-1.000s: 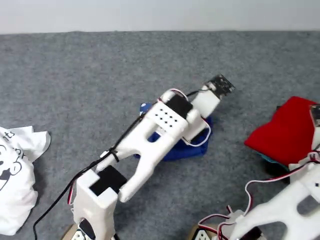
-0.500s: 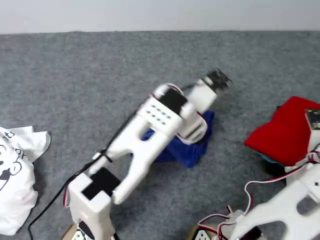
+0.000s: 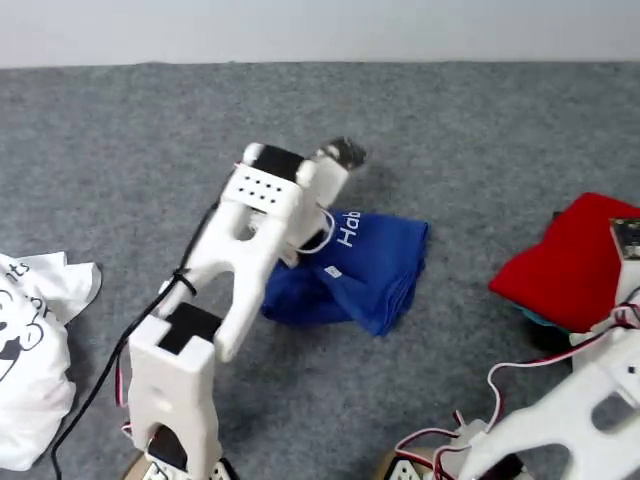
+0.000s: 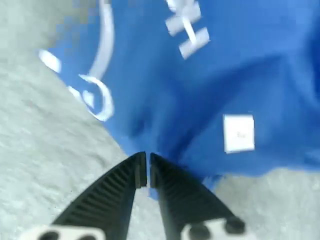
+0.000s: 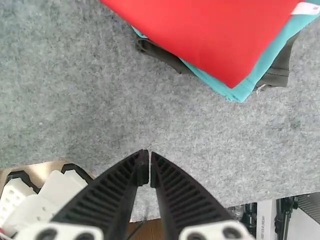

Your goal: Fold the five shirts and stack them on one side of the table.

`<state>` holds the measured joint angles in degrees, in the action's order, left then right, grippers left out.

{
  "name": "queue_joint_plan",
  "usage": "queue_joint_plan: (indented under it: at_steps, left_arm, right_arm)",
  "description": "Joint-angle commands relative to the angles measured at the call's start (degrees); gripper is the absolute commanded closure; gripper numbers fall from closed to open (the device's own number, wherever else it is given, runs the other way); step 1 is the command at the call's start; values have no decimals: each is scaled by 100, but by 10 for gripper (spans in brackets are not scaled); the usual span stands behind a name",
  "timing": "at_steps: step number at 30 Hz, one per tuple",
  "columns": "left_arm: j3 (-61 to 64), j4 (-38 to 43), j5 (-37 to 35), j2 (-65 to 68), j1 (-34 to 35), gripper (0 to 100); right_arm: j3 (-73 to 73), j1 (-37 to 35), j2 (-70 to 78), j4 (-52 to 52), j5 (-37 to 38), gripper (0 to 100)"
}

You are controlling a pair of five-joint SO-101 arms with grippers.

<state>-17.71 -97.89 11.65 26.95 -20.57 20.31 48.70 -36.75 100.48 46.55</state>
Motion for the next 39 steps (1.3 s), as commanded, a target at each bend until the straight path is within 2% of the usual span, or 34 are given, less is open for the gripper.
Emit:
queue_joint_plan:
  at_steps: [1, 7, 11, 14, 22, 29, 36, 39]
  left_arm:
    - [215, -273, 70, -114, -316, 987]
    - [1727, -193, 62, -853, -1020, 987]
    - [2281, 387, -237, -1152, -1002, 987]
    - [2255, 554, -290, -1213, -844, 987]
    - [901, -132, -299, -1767, -712, 987]
    - [1789, -62, -299, -1275, -659, 987]
    - [2686, 1257, -536, -378, -440, 987]
    - [2220, 870, -545, -448, -255, 987]
  right_arm:
    - [-70, 31, -136, 145, 53, 990]
    - [-70, 31, -136, 145, 53, 990]
    - [-70, 31, -136, 145, 53, 990]
    - [-70, 31, -136, 145, 53, 990]
    - [-70, 31, -136, 145, 62, 990]
    - [-79, 31, -136, 145, 62, 990]
    - [-79, 31, -136, 145, 62, 990]
    - [-88, 31, -145, 145, 62, 990]
